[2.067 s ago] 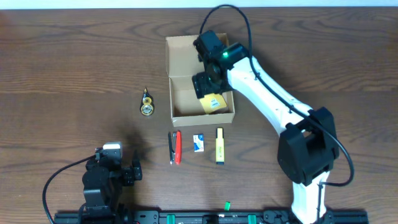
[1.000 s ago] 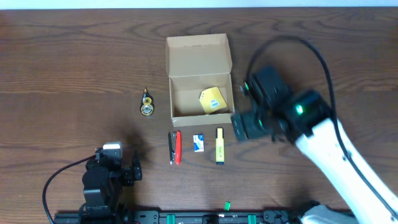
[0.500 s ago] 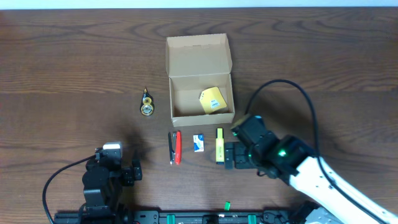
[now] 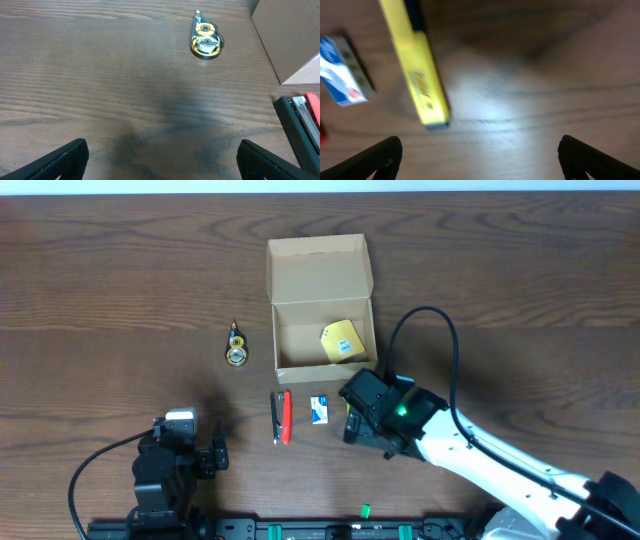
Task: Pack container
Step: 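Move the right gripper to the yellow highlighter and lower, then close the right gripper on the highlighter and lift it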
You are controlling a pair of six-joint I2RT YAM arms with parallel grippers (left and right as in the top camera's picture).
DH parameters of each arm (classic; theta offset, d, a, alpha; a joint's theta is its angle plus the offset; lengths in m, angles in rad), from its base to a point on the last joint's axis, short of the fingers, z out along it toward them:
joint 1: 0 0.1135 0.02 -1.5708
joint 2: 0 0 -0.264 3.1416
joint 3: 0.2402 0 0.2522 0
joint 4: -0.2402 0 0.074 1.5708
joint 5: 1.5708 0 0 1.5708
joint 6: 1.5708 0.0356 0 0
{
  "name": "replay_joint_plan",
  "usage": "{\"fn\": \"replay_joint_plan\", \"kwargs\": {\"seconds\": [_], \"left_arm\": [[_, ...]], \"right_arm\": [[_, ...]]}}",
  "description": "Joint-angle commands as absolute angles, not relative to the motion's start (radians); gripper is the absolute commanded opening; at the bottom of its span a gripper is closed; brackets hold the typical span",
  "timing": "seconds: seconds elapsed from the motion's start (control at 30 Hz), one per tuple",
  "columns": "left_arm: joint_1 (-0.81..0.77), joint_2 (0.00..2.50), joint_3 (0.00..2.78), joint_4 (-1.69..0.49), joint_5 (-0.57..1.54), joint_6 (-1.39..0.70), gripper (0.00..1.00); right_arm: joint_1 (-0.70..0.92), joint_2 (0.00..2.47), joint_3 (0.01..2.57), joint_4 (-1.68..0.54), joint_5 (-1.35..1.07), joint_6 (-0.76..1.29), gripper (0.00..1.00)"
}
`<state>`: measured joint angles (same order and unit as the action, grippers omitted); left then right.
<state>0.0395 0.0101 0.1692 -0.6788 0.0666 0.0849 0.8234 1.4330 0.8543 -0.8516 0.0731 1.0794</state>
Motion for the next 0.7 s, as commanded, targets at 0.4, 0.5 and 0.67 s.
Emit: {"fn": "replay_joint_plan", "kwargs": {"seconds": [0.4,0.5,0.67], "left_arm": [[0.047,0.004,0.160,-0.683,0.052,0.082,0.95],[0.047,0.004,0.160,-0.683,0.052,0.082,0.95],[0.047,0.004,0.160,-0.683,0.052,0.082,0.95]], "right_arm": [[0.833,1.525,0.849,-0.723,0.105,1.174,0.99],[0.833,1.554,0.849,-0.715,0.105,1.174,0.99],[0.833,1.585,0.849,-0.689,0.105,1.174,0.99]]}}
